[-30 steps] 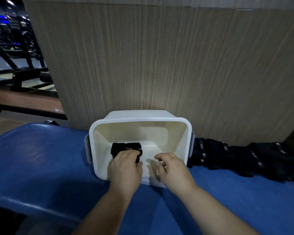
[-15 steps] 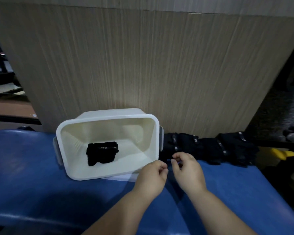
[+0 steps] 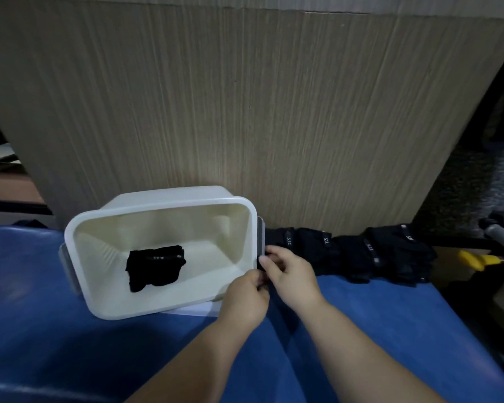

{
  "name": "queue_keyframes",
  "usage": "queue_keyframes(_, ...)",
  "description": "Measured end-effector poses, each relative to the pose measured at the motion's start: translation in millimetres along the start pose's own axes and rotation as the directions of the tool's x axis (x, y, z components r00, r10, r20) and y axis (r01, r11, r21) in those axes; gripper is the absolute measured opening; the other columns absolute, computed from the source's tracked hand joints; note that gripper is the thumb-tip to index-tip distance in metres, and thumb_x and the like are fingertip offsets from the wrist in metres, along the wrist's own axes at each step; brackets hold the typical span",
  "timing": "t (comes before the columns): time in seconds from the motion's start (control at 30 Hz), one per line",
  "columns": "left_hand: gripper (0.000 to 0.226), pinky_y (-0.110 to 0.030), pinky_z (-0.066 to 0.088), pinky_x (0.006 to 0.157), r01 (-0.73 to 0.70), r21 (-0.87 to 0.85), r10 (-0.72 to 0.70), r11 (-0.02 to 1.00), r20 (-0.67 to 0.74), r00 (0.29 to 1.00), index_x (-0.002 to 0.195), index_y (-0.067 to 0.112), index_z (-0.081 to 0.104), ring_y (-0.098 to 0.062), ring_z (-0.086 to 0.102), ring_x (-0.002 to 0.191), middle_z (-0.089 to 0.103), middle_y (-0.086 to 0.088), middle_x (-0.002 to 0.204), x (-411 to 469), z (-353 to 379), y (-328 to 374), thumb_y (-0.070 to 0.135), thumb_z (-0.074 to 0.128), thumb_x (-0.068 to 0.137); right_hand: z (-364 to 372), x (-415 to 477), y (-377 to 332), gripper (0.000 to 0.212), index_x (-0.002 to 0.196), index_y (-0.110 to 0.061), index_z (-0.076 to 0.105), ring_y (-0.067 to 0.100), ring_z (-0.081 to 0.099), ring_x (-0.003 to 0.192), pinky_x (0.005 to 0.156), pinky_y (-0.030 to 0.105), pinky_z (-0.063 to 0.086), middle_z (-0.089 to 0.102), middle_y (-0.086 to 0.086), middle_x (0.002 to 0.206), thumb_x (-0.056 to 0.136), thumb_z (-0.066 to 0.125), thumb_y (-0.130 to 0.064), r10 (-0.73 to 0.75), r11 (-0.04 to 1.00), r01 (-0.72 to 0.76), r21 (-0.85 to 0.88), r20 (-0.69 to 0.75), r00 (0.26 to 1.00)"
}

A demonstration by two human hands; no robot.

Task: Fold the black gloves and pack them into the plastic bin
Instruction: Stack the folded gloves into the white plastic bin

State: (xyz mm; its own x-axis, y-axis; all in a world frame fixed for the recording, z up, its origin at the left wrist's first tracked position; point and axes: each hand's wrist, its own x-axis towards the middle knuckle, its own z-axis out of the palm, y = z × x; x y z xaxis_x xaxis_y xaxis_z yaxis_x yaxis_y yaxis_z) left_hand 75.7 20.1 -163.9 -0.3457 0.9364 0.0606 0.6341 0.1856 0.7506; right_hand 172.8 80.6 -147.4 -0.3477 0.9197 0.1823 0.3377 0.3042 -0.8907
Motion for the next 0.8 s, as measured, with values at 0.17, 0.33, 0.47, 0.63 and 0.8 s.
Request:
queue_keyframes(0.17, 0.025, -0.007, 0.036, 0.049, -0.004, 0.019, 0.004, 1.0, -0.023, 1.0, 0.11, 0.023, 0.062, 0.0, 0.052, 0.068, 0.062, 0.013, 0.084, 3, -6, -6, 0.015, 0.044, 0.095, 11, 12, -3, 0.04, 0.127, -0.023, 0.059, 0.005, 0.066, 0.095, 0.09, 0.029, 0.054, 0.071, -0.008, 0.101, 0.088, 0.067, -0.031, 0.03, 0.999, -0.031, 0.022, 0.054, 0.998)
queue_keyframes(0.33, 0.02, -0.008, 0.034, 0.049, 0.007, 0.035, -0.006, 0.999, -0.027, 1.0, 0.104, 0.022, 0.062, 0.0, 0.049, 0.067, 0.058, 0.016, 0.08, 7, -12, -10, 0.016, 0.044, 0.095, 23, 21, -3, 0.042, 0.129, -0.024, 0.058, 0.012, 0.064, 0.1, 0.092, 0.037, 0.053, 0.068, -0.006, 0.105, 0.089, 0.063, -0.036, 0.03, 0.999, -0.026, -0.046, 0.075, 0.997)
queue_keyframes(0.47, 0.014, -0.011, 0.031, 0.05, 0.028, 0.036, -0.027, 0.999, -0.025, 0.999, 0.095, 0.021, 0.058, -0.003, 0.051, 0.069, 0.059, 0.011, 0.079, 7, -16, -13, 0.02, 0.045, 0.095, 25, 22, -8, 0.037, 0.126, -0.022, 0.06, 0.01, 0.064, 0.1, 0.092, 0.034, 0.052, 0.068, -0.007, 0.103, 0.09, 0.063, -0.032, 0.022, 0.998, -0.018, -0.06, 0.065, 0.998)
queue_keyframes(0.63, 0.028, -0.005, 0.035, 0.068, 0.056, -0.097, -0.058, 0.994, -0.013, 0.998, 0.121, 0.02, 0.058, -0.005, 0.058, 0.099, 0.066, 0.006, 0.114, 7, -13, -14, 0.016, 0.047, 0.095, 11, 19, -5, 0.031, 0.122, -0.02, 0.062, 0.007, 0.061, 0.097, 0.085, 0.019, 0.047, 0.066, -0.011, 0.098, 0.092, 0.063, -0.027, 0.022, 0.993, -0.027, -0.117, -0.05, 0.999)
queue_keyframes(0.8, 0.042, -0.01, 0.039, 0.093, 0.067, -0.168, -0.068, 0.984, -0.005, 0.998, 0.138, 0.013, 0.047, -0.01, 0.055, 0.117, 0.057, -0.003, 0.133, 8, -3, -5, 0.013, 0.049, 0.097, -3, 16, 4, 0.03, 0.122, -0.017, 0.062, 0.01, 0.059, 0.098, 0.083, 0.019, 0.044, 0.065, -0.002, 0.111, 0.094, 0.059, -0.026, -0.016, 0.964, -0.021, -0.264, -0.138, 0.99)
